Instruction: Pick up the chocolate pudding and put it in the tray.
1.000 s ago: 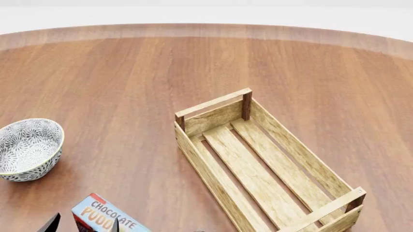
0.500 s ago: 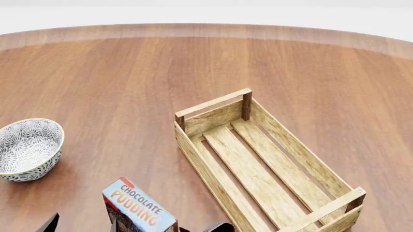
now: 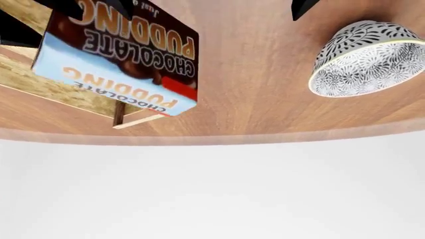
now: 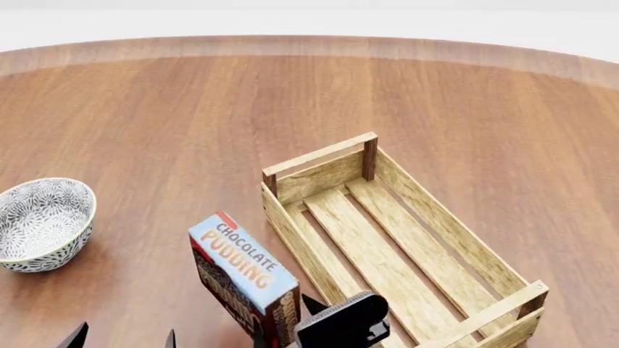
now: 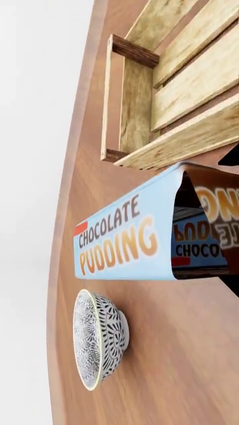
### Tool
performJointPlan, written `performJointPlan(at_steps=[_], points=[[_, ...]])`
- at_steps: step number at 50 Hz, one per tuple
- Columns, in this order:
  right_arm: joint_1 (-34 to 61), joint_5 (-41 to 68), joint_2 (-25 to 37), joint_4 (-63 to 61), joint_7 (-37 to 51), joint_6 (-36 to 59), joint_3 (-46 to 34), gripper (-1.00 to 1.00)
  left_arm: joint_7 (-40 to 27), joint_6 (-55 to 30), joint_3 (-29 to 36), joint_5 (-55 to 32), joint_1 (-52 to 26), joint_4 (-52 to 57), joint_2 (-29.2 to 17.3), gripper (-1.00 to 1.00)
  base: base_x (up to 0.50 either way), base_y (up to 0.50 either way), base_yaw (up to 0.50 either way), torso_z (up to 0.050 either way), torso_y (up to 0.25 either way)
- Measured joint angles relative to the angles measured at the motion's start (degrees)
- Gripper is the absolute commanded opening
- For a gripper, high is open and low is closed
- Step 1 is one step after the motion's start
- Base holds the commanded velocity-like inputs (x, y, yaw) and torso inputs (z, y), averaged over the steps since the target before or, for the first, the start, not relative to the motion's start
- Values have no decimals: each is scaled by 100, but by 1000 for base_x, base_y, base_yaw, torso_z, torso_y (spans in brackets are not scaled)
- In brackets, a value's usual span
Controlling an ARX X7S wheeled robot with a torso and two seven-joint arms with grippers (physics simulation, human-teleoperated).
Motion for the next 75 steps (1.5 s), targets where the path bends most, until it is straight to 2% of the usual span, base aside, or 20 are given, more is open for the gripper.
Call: performJointPlan(at_steps=[18, 32, 52, 66, 75], points=[[435, 48, 586, -894, 512, 443, 54, -100, -13, 125, 24, -55, -18, -180, -1, 100, 0, 0, 0, 0, 0], [558, 291, 757, -804, 510, 466, 305, -100, -46, 117, 40, -90, -52, -206, -29, 100, 0, 0, 0, 0, 0], [468, 645, 620, 108, 232, 209, 725, -100, -87, 125, 68, -134, -76, -226, -66, 100, 0, 0, 0, 0, 1], [469, 919, 13, 1677, -428, -116, 1149, -100, -84, 250, 81, -172, -89, -387, -62, 100, 0, 0, 0, 0, 0], [470, 711, -228, 2235, -597, -128, 1609, -100, -87, 308, 91, -195, -103, -474, -61, 100, 0, 0, 0, 0, 1]])
